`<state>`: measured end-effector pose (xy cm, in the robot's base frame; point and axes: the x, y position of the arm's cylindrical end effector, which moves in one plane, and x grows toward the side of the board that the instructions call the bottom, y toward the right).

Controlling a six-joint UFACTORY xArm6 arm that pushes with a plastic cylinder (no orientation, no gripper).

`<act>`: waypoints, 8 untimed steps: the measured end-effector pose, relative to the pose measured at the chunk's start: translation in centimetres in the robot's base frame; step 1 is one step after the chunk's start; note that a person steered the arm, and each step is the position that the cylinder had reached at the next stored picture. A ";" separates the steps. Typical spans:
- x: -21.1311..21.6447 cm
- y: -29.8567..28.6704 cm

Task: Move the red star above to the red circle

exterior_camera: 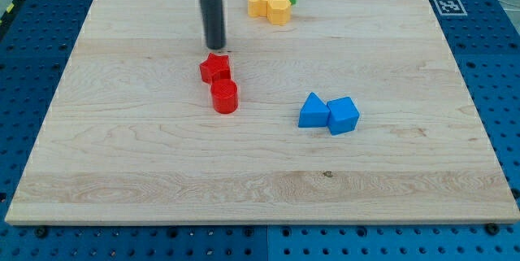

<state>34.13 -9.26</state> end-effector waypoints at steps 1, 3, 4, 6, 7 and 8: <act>1.8 -3.1; 4.2 -1.3; 5.7 0.5; 6.7 1.5; 3.5 3.0; 2.9 10.7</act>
